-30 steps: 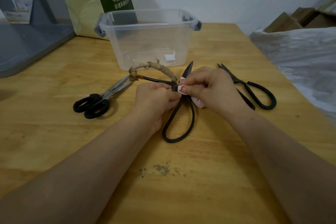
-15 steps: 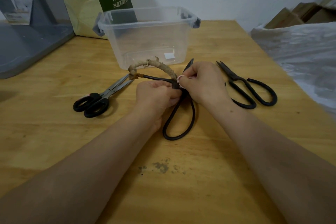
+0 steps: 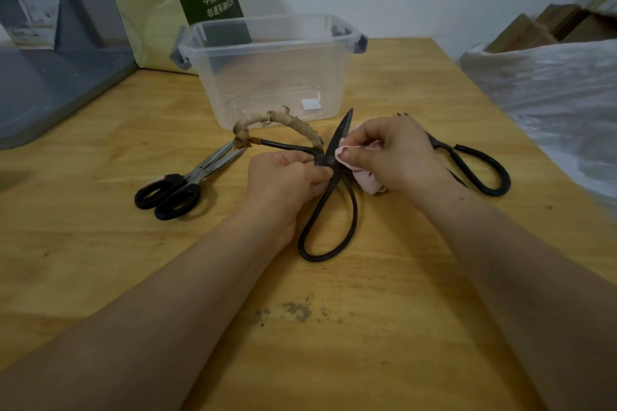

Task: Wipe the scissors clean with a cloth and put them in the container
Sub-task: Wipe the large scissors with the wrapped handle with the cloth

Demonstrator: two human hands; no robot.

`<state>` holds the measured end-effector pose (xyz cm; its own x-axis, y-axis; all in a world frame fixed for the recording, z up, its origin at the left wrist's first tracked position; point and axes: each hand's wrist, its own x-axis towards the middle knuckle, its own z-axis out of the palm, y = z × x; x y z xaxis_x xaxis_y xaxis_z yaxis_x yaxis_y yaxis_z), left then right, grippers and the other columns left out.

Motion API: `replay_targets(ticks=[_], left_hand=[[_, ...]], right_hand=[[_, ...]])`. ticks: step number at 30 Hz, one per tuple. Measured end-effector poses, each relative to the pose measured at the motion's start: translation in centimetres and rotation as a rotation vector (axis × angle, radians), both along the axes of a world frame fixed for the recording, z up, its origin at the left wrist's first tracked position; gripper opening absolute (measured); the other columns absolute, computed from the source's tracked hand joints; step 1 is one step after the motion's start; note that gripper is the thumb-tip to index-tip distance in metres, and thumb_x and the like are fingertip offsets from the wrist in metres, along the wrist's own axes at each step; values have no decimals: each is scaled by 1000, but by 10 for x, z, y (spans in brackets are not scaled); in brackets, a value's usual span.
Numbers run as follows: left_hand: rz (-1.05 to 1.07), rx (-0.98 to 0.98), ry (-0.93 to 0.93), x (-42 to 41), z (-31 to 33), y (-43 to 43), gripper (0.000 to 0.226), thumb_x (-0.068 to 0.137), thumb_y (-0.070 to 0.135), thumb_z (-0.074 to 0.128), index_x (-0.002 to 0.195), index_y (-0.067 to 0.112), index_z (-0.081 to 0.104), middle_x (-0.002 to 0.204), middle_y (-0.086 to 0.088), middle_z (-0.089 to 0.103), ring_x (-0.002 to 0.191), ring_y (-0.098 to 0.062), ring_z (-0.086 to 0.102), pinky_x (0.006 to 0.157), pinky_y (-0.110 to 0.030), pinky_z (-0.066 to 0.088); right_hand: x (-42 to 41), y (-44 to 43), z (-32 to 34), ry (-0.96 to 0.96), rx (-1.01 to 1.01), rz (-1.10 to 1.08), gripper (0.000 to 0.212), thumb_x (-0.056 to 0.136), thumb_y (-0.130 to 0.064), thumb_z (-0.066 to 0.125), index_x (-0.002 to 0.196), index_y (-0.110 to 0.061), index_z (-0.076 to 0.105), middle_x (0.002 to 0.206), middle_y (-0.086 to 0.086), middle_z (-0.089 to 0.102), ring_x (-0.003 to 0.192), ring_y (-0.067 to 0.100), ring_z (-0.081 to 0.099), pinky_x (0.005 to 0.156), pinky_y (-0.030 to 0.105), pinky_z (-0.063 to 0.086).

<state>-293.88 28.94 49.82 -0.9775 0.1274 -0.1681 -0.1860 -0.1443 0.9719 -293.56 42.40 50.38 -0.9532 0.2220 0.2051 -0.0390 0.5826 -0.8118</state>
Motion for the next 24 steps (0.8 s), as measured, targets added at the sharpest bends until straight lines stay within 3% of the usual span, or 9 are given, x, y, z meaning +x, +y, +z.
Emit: replay_targets(ticks=[3, 6, 12, 17, 20, 24], left_hand=[[16, 6, -19, -2, 0, 1, 19, 77, -14, 63, 79, 4, 66, 86, -14, 72, 84, -24, 71, 73, -28, 59], [8, 18, -16, -1, 2, 1, 19, 77, -15, 63, 75, 4, 66, 82, -13, 71, 79, -22, 71, 70, -27, 59], [54, 23, -23, 0, 3, 2, 23, 75, -18, 63, 69, 5, 62, 69, -8, 68, 68, -19, 69, 64, -25, 59], [16, 18, -13, -2, 1, 1, 19, 76, -15, 63, 78, 3, 66, 80, -11, 71, 79, -22, 71, 68, -25, 59], [3, 17, -6, -1, 1, 1, 18, 76, -15, 63, 79, 2, 66, 84, -13, 72, 82, -23, 71, 71, -27, 59], [23, 25, -3, 1, 3, 2, 22, 75, -18, 63, 68, 3, 65, 71, -11, 69, 71, -21, 70, 68, -26, 59]], right_hand=[[-3, 0, -2, 43, 130, -80, 11, 85, -24, 69, 77, -25, 62, 86, -4, 64, 88, 13, 60, 77, 31, 51], [-1, -3, -4, 100, 7, -35, 6, 84, -28, 69, 81, -23, 66, 75, -11, 59, 76, 8, 57, 63, 21, 43], [-3, -9, -2, 54, -6, 40, 19, 83, -22, 71, 68, -26, 60, 70, -11, 57, 65, 4, 54, 59, 20, 44], [0, 0, -2, 60, 132, -51, 16, 85, -22, 69, 72, -25, 59, 83, -6, 61, 84, 11, 58, 76, 30, 50], [-1, -1, -1, 182, -30, -81, 16, 82, -20, 71, 73, -29, 63, 77, -13, 61, 83, 9, 59, 77, 29, 50], [-5, -10, -3, 169, 21, 54, 7, 77, -18, 76, 75, -22, 70, 89, -1, 63, 88, 15, 60, 79, 30, 50]])
